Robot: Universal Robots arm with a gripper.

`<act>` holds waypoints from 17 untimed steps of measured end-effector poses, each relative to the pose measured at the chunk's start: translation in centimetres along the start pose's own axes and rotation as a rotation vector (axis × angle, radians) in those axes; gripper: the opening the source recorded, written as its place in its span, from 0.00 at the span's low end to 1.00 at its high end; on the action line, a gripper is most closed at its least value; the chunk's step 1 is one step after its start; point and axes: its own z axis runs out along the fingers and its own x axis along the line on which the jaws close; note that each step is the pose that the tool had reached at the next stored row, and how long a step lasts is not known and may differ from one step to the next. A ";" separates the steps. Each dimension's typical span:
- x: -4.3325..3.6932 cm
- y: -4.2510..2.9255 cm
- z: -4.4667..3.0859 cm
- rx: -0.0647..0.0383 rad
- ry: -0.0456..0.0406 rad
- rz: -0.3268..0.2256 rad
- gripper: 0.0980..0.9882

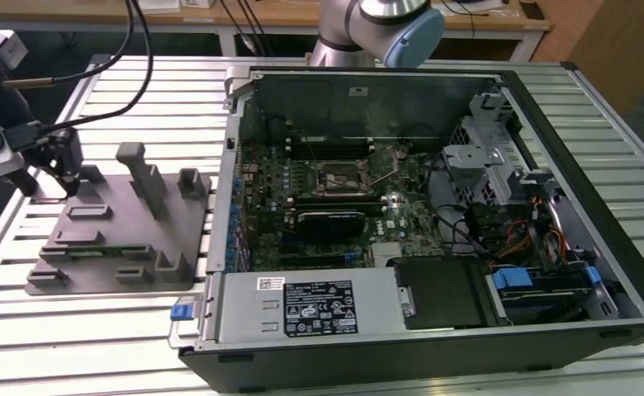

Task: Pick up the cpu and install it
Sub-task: 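Pick up the cpu and move it towards the insertion slot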

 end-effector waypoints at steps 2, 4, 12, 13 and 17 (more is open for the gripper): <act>0.00 0.01 -0.42 0.000 0.0000 0.000 0.50; -0.01 0.03 -0.86 0.000 0.0001 0.000 0.50; -0.02 0.10 -2.45 0.000 0.0001 0.000 0.50; -0.03 0.11 -2.64 0.000 0.0000 0.000 0.50; -0.03 0.15 -3.42 0.000 0.0001 0.000 0.50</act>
